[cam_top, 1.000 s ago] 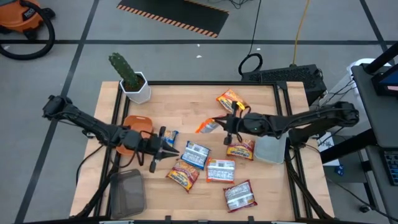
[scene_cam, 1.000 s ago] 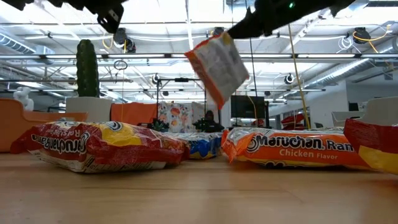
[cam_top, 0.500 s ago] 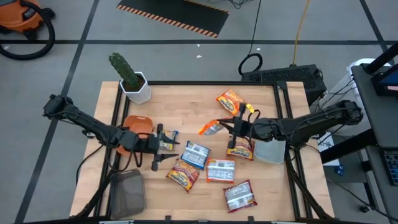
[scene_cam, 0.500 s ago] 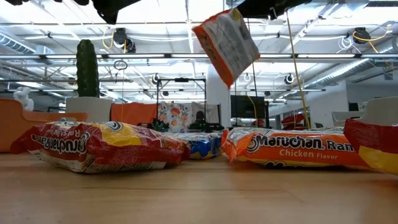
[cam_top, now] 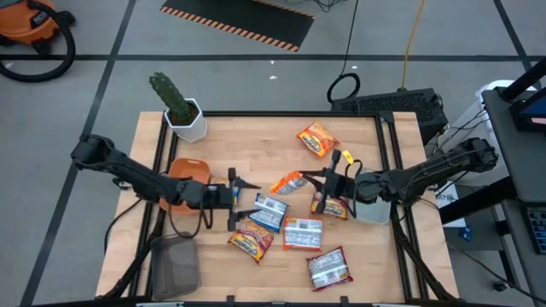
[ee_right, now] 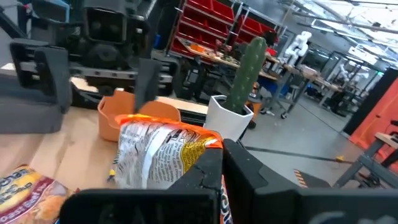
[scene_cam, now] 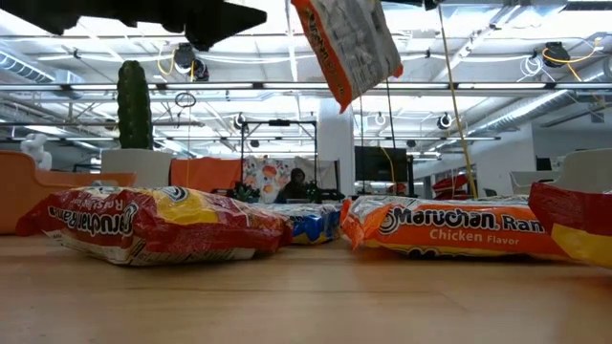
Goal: Sort Maruchan noodles
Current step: Put the center orange noodle pack into the white bin
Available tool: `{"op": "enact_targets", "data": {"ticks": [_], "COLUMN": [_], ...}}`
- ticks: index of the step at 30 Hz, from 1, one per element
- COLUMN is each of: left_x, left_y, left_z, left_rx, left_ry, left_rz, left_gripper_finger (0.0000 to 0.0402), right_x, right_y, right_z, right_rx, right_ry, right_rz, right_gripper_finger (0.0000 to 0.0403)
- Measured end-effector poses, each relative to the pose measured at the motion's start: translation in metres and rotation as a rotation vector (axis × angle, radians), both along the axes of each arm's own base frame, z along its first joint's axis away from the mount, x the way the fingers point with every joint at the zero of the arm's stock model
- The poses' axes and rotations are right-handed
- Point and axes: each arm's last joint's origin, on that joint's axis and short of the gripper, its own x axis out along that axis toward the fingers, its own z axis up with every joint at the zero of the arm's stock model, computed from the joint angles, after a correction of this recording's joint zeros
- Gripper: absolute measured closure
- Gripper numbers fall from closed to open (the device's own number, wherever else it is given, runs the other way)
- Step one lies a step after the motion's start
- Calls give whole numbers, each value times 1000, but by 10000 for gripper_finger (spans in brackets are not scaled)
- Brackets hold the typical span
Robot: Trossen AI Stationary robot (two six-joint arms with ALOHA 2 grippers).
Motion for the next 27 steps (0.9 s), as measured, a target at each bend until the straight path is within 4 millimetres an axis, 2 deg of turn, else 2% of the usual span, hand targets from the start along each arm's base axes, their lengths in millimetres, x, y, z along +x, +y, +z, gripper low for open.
{"op": "enact_targets", "data": {"ticks": [8,12,18,27], "left_x": [24,41,64,77], "left_y": [2,-2,-5,-9], "left_z": [-9,-14,-17,-9], "left_rx": [-42,2,17,-8], "left_ry": [27,49,41,-17], "left_rz": [37,39,140,190], "left_gripper_finger": [69,69,68,68], "right_x": [-1,-1,-2,0], "right_y": [4,4,8,10], "right_z": [4,5,5,3], "right_rx": [1,4,20,65], "right_ry": [-41,-44,-51,-59], "right_rz": [22,24,38,39], "right_gripper_finger": [403,403,403,403]}}
